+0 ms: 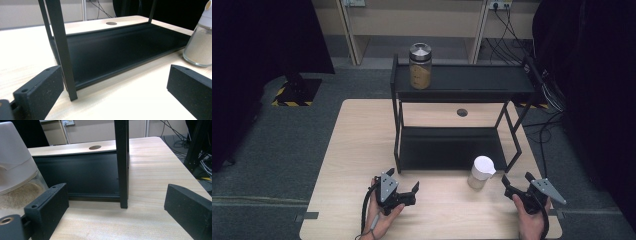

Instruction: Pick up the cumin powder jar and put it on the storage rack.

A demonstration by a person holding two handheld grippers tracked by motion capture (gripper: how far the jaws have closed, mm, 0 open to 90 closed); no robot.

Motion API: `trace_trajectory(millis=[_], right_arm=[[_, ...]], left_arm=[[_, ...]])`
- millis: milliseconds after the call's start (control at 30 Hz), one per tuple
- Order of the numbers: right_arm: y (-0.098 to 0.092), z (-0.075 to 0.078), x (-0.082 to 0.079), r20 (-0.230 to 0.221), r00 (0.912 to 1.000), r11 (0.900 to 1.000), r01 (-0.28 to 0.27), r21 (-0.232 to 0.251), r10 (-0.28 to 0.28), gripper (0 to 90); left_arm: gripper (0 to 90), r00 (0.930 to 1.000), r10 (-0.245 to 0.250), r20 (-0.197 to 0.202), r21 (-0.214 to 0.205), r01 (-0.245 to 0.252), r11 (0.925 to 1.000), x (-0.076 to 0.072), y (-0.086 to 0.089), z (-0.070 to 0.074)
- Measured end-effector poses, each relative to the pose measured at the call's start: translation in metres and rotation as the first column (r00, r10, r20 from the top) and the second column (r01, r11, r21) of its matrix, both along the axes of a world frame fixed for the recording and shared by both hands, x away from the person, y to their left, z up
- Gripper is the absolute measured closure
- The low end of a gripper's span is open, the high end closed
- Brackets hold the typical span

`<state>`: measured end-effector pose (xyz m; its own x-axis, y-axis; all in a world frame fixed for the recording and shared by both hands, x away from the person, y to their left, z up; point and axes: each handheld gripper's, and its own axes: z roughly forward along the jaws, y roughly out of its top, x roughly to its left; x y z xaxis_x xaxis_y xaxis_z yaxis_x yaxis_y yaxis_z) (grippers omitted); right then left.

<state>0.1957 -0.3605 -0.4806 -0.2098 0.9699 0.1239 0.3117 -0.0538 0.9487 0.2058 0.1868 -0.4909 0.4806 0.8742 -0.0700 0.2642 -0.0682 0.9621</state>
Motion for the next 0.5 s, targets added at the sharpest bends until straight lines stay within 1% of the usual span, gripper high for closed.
trace_trajectory(millis=[67,200,300,500], right_arm=[[-0.0002,-0.0001,-0.0001,0.001,1.0,1.0,0.0,0.001,0.0,5.7],[-0.0001,-0.0001,-0.0001,0.0,1.0,1.0,0.0,0.0,0.0,5.7],[-0.0003,-0.0002,-0.0001,0.0,1.0,1.0,0.0,0.002,0.0,5.7],[-0.0009,-0.0011,-0.0008,0.006,1.0,1.0,-0.002,0.005,0.002,5.7]], left_arm=[[0.0,0.9999,0.001,-0.014,0.001,-0.001,1.0,0.0012,0.0,-0.0008],[0.1,0.9997,0.009,-0.022,-0.01,-0.009,0.9999,0.002,0.0006,-0.0007],[0.1,0.9998,0.011,-0.019,-0.011,-0.011,0.9999,0.0013,0.0006,-0.0012],[0.2,0.9999,0.011,-0.004,0.002,-0.011,0.9999,-0.0008,-0.0012,-0.0019]])
